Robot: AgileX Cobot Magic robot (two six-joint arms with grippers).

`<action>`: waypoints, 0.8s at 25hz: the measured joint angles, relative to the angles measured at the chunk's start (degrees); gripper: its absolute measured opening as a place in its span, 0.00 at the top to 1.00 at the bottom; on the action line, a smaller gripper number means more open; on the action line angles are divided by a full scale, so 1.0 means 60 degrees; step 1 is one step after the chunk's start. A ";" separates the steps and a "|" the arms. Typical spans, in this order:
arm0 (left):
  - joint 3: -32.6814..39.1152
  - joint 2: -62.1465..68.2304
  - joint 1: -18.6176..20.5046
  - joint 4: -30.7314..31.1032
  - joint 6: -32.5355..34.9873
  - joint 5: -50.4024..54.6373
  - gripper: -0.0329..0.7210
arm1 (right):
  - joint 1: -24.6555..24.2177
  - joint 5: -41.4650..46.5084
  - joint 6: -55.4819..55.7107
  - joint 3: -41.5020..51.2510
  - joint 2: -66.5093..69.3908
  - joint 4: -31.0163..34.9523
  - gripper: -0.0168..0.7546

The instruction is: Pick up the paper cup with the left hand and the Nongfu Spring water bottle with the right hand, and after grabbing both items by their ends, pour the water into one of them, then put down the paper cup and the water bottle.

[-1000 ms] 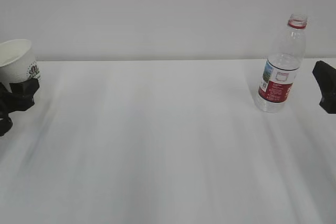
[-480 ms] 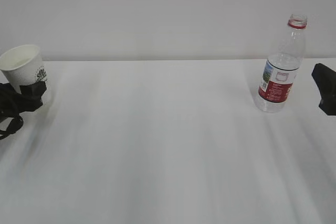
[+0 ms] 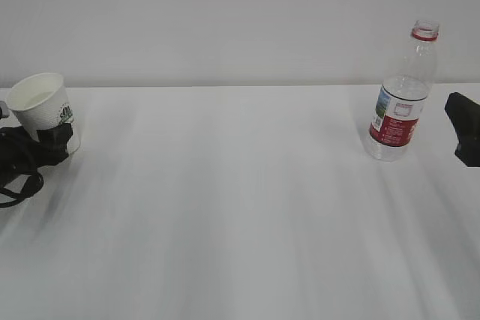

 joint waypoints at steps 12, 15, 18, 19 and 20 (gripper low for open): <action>-0.0039 0.0187 0.0000 0.0020 0.0000 -0.0335 0.22 | 0.0000 0.0000 -0.0053 0.0000 0.0000 0.0000 0.22; -0.0043 0.0267 0.0000 0.0060 0.0000 -0.0107 0.10 | 0.0000 0.0000 -0.0053 0.0000 0.0000 0.0000 0.22; 0.0044 0.0287 0.0000 0.0057 0.0000 0.0011 0.05 | 0.0000 0.0000 -0.0058 0.0000 0.0000 0.0000 0.22; 0.0122 0.0287 0.0000 0.0057 0.0000 0.0011 0.05 | 0.0000 0.0000 -0.0058 0.0000 0.0000 0.0000 0.22; 0.0228 0.0287 0.0000 0.0057 -0.0015 0.0011 0.05 | 0.0000 0.0000 -0.0058 0.0000 0.0000 0.0000 0.22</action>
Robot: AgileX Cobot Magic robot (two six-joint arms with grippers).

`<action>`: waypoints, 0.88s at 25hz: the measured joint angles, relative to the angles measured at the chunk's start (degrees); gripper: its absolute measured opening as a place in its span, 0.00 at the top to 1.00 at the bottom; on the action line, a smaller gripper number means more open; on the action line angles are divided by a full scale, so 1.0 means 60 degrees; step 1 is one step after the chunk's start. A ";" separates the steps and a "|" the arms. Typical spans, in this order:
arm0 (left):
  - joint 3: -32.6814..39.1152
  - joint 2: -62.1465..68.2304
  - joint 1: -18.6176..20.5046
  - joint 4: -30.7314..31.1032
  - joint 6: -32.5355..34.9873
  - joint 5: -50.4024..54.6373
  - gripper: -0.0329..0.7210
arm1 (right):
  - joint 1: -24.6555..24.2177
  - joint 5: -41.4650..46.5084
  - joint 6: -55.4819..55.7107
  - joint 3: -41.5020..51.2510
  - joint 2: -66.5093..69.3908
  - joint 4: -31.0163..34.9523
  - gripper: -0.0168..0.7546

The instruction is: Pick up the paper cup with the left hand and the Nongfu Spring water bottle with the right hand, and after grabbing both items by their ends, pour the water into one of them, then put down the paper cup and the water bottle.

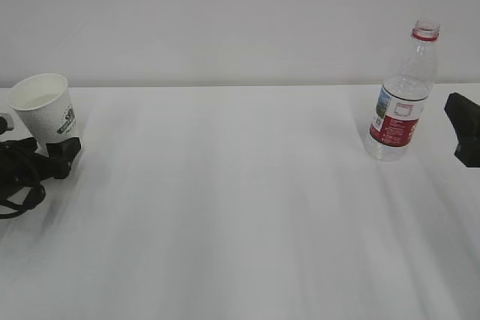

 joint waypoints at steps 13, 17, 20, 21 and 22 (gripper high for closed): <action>0.1763 -0.1609 0.0000 -0.0018 0.0000 0.0020 0.05 | 0.0000 0.0054 0.0000 0.0000 0.0000 0.0000 0.22; 0.2110 -0.2264 0.0000 0.0000 0.0000 0.0020 0.06 | 0.0000 0.0116 0.0000 0.0000 0.0000 0.0000 0.22; 0.2312 -0.2582 0.0000 0.0020 0.0000 0.0020 0.07 | 0.0000 0.0162 0.0000 0.0000 0.0000 0.0000 0.22; 0.2356 -0.2703 0.0000 0.0036 0.0000 0.0020 0.07 | 0.0000 0.0162 0.0000 0.0000 0.0000 0.0000 0.22; 0.2431 -0.2824 0.0000 0.0036 0.0000 0.0020 0.07 | 0.0000 0.0162 0.0000 0.0000 0.0000 -0.0019 0.22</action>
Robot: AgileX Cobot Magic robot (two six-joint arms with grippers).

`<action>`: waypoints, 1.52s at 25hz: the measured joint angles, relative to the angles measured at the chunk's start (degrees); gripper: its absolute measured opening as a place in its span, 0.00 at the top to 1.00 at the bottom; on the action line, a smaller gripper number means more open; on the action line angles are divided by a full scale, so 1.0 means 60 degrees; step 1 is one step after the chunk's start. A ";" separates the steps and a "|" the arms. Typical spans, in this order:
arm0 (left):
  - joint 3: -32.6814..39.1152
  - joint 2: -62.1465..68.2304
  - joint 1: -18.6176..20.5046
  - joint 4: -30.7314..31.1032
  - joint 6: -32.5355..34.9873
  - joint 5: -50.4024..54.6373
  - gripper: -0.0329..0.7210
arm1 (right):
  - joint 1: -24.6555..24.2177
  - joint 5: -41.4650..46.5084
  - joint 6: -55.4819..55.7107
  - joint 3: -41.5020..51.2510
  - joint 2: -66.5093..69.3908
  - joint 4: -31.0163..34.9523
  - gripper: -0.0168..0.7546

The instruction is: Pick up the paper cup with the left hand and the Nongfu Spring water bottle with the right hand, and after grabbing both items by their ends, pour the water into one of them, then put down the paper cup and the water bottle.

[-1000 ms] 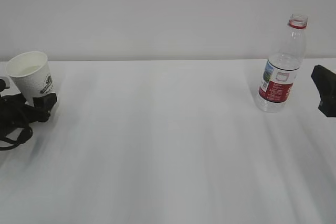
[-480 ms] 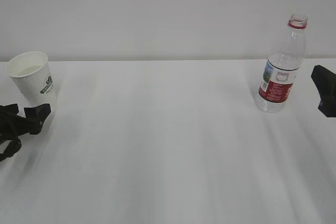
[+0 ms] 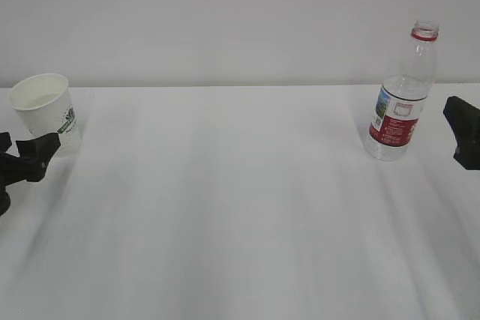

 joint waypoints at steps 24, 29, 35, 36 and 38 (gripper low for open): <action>0.0397 -0.4176 -0.0017 0.1092 -0.0520 0.0728 0.12 | 0.0000 0.2833 -0.0412 -0.0294 -0.3924 -0.0072 0.22; 0.0417 -0.5467 -0.0017 0.1338 -0.0864 0.1648 0.14 | 0.0000 0.3431 -0.0410 -0.0294 -0.4730 -0.0072 0.22; 0.0455 -0.7004 -0.0017 0.1777 -0.1240 0.2773 0.16 | 0.0000 0.4637 -0.0450 -0.0518 -0.5615 -0.0072 0.22; 0.0459 -0.7295 -0.0017 0.1793 -0.1256 0.2945 0.17 | 0.0000 0.4779 -0.0486 -0.0558 -0.5789 -0.0072 0.22; 0.0475 -0.7865 -0.0017 0.1843 -0.1275 0.3411 0.17 | 0.0000 0.5027 -0.0524 -0.0592 -0.6081 -0.0072 0.22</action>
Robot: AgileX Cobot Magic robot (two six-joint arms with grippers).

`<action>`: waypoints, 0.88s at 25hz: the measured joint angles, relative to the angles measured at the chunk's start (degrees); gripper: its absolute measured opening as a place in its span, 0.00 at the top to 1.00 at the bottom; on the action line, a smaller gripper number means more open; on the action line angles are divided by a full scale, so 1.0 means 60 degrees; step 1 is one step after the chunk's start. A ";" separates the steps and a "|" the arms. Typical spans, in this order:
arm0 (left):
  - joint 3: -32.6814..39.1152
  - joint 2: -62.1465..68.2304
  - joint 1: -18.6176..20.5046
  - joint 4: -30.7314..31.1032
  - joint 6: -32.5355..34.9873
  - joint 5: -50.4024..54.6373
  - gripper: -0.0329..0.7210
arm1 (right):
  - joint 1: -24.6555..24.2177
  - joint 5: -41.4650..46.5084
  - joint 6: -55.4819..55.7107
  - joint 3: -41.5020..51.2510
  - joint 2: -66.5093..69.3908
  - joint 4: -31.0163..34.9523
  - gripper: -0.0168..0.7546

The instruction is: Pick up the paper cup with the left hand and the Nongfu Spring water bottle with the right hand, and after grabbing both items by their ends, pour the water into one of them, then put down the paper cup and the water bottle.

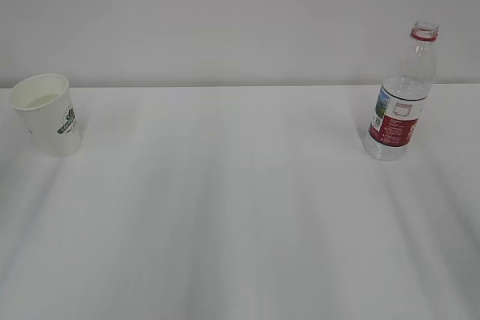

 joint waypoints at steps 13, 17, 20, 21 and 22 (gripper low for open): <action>0.0033 -0.4294 0.0000 0.0007 -0.0285 0.3382 0.17 | 0.0000 0.1723 -0.0257 -0.0344 -0.1549 0.0000 0.22; 0.0033 -0.5489 0.0000 0.0007 -0.0300 0.4469 0.18 | 0.0000 0.2261 -0.0265 -0.0344 -0.1919 -0.0075 0.22; 0.0033 -0.6205 0.0000 -0.0010 -0.0478 0.5450 0.18 | 0.0000 0.2878 -0.0280 -0.0427 -0.2213 -0.0099 0.22; 0.0033 -0.6435 0.0000 -0.0010 -0.0596 0.5734 0.18 | 0.0000 0.3117 -0.0280 -0.0477 -0.2315 -0.0125 0.22; 0.0033 -0.6616 0.0000 -0.0028 -0.0726 0.6054 0.18 | 0.0000 0.3251 -0.0286 -0.0499 -0.2426 -0.0129 0.22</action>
